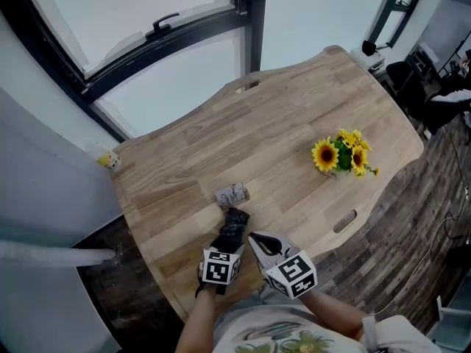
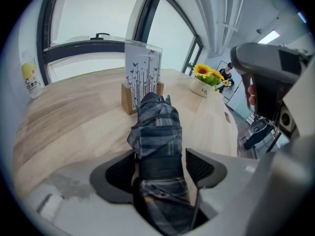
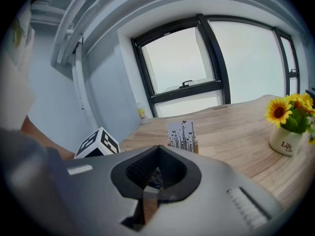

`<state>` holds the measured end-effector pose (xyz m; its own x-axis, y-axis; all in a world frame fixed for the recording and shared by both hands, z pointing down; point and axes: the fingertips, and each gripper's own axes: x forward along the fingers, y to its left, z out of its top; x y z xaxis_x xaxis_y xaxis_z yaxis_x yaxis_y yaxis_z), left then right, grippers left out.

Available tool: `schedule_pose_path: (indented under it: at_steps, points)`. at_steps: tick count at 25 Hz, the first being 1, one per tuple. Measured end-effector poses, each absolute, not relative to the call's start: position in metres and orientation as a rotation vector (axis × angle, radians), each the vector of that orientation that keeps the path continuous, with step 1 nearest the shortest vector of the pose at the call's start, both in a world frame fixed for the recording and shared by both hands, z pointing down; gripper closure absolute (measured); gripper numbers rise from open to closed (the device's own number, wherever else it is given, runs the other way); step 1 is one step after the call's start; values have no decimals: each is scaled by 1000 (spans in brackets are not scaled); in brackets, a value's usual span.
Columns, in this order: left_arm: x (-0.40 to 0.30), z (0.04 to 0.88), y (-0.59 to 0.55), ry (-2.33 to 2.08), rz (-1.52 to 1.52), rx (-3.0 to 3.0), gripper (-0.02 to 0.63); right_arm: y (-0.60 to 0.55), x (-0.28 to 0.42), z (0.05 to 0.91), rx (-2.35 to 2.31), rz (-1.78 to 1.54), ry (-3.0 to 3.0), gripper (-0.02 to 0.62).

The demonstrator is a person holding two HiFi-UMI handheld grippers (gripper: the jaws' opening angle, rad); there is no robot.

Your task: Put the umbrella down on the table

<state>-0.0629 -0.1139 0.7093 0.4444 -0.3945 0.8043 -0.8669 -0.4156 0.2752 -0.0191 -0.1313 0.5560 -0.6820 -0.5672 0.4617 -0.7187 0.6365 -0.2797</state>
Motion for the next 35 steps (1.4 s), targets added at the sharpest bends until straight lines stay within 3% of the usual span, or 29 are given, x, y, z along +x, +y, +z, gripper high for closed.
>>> schedule_pose_path:
  at_steps: [9,21,26,33,35]
  points:
    - [-72,679,-115,-1149,791,2023,268,-120,-9,545,1054,612,-2538,595]
    - [-75,552,-114,-1360,543,2179,272,-97,0,501,1100,538,-2610,595]
    - [-75,511,-103,-1432,494,2249,377,-86,0,483,1115,506,-2645,595]
    - [-74,480,-82,-1531,506,2294,593,-69,0,459,1143,463,-2689,597]
    - [-73,475,-77,-1538,489,2293,600,-65,2,456,1147,457,-2694,597]
